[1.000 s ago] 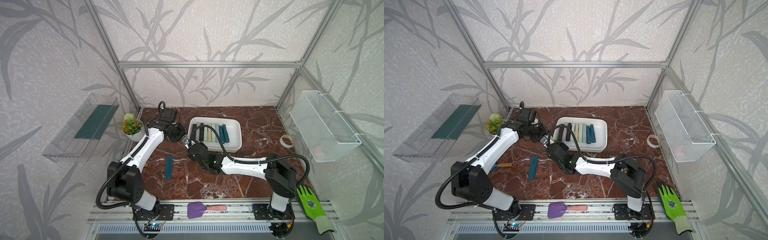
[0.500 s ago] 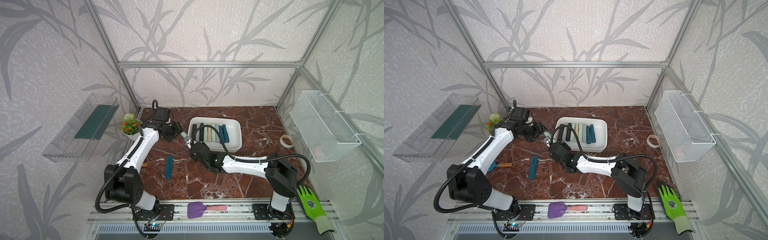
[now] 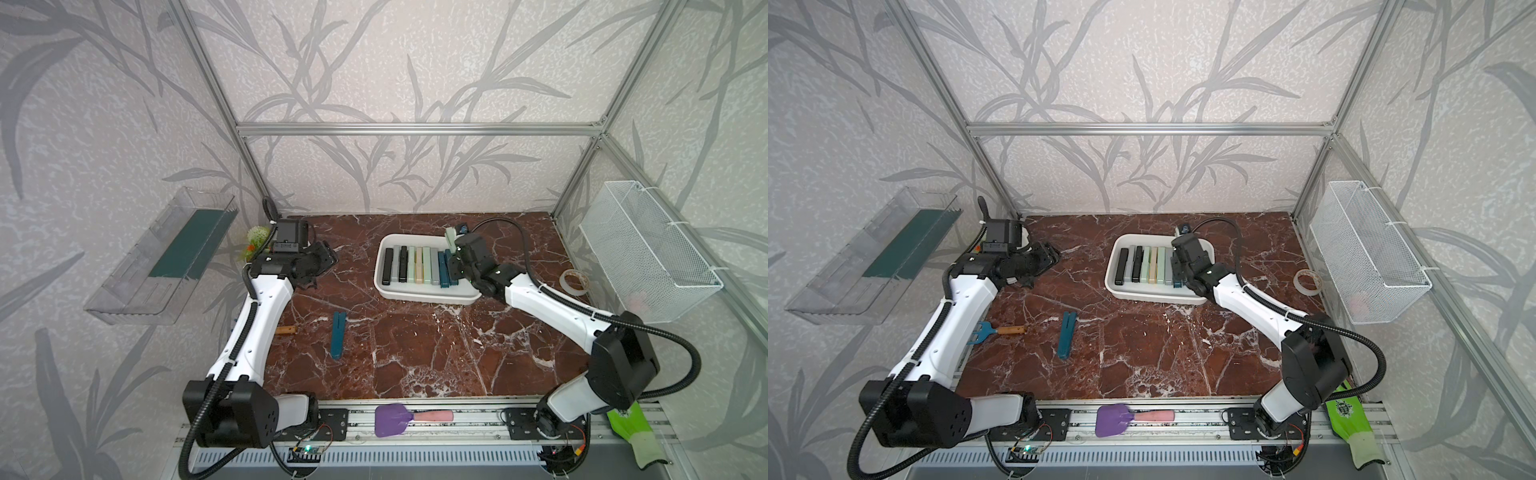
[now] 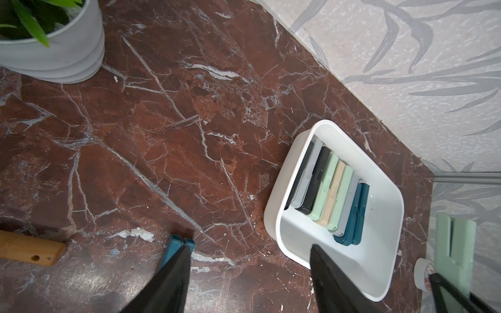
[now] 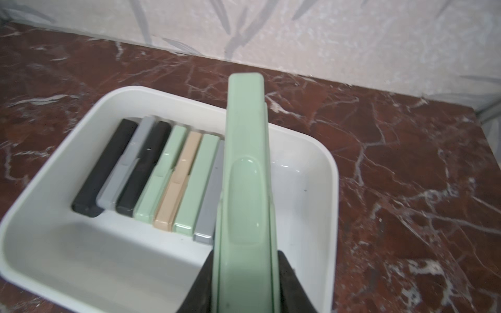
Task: Put the pruning pliers into the storage box
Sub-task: Place the pruning pliers in the storage box.
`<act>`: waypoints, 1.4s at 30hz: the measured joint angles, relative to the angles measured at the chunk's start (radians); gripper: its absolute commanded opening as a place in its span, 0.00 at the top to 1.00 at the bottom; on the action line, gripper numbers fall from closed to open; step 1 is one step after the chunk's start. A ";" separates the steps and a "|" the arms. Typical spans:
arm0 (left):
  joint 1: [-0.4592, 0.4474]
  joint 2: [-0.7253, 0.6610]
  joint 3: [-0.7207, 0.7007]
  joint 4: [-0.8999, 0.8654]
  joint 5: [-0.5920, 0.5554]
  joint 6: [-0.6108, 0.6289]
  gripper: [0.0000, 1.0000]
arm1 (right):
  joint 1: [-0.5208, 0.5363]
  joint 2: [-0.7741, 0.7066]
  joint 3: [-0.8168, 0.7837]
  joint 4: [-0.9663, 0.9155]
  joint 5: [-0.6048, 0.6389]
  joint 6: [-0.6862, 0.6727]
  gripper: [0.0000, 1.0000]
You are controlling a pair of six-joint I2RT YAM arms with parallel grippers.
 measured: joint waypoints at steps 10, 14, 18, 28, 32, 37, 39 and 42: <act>0.001 -0.023 -0.050 0.047 -0.002 0.098 0.32 | -0.153 0.121 -0.036 -0.077 -0.126 0.026 0.96; 0.002 -0.040 -0.089 0.056 -0.005 0.120 0.32 | -0.148 0.177 0.011 -0.087 -0.166 0.023 0.97; 0.004 -0.042 -0.093 0.060 -0.009 0.141 0.32 | -0.149 0.241 0.061 -0.089 -0.190 0.024 0.97; 0.014 -0.058 -0.107 0.067 -0.012 0.164 0.32 | -0.150 0.336 0.135 -0.127 -0.184 0.039 0.96; 0.016 -0.063 -0.113 0.067 -0.012 0.168 0.32 | -0.154 0.361 0.156 -0.135 -0.182 0.048 0.96; 0.018 -0.063 -0.113 0.068 -0.012 0.168 0.32 | -0.162 0.397 0.164 -0.133 -0.186 0.056 0.95; 0.018 -0.063 -0.113 0.068 -0.012 0.168 0.32 | -0.164 0.402 0.168 -0.132 -0.189 0.061 0.95; 0.019 -0.066 -0.113 0.068 -0.012 0.168 0.32 | -0.170 0.415 0.180 -0.129 -0.196 0.066 0.94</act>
